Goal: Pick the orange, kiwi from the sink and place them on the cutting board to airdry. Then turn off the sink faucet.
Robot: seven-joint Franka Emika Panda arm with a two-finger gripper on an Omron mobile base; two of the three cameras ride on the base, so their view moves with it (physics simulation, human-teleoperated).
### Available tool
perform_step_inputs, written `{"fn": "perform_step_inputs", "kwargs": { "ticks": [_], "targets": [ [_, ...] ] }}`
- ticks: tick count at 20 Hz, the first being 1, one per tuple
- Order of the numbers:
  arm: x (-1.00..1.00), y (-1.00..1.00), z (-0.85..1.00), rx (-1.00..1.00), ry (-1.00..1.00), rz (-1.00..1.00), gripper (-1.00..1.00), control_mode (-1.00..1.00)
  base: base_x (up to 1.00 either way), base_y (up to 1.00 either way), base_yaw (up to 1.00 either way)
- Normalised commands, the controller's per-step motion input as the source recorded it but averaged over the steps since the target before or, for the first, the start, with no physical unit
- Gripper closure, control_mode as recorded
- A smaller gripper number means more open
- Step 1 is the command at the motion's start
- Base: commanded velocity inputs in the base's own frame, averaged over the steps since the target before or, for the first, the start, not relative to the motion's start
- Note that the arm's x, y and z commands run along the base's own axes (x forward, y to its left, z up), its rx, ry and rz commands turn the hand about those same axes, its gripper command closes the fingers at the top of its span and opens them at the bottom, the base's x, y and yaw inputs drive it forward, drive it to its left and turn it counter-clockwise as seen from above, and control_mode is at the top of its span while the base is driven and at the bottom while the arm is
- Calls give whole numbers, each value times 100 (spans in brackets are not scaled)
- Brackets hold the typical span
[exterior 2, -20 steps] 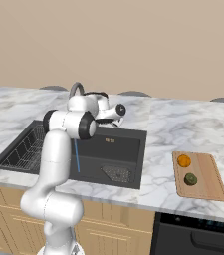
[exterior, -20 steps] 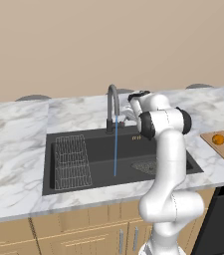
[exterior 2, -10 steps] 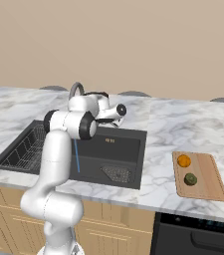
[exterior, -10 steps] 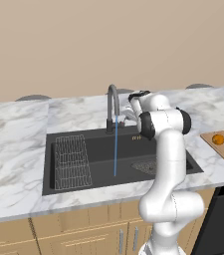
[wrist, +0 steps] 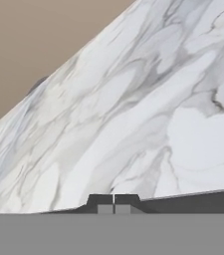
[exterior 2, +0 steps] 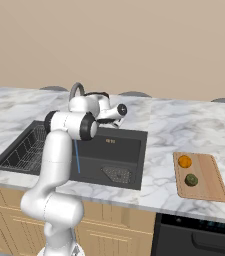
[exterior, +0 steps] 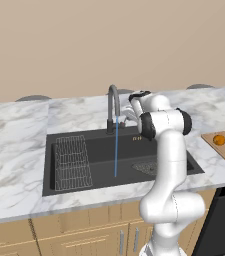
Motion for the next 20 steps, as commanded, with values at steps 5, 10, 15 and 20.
{"fn": "perform_step_inputs", "kwargs": {
  "ticks": [5, 10, 15, 20],
  "targets": [
    [5, 51, 14, 0, 0, 0, 100, -100, 0, 0, 0],
    [7, 57, 9, 0, 0, 0, 100, -100, 0, 0, 0],
    [7, 54, 8, 0, 0, 0, 100, -100, 0, 0, 0],
    [10, 54, 5, 0, 0, 0, 100, -100, 0, 0, 0]
  ]
}}
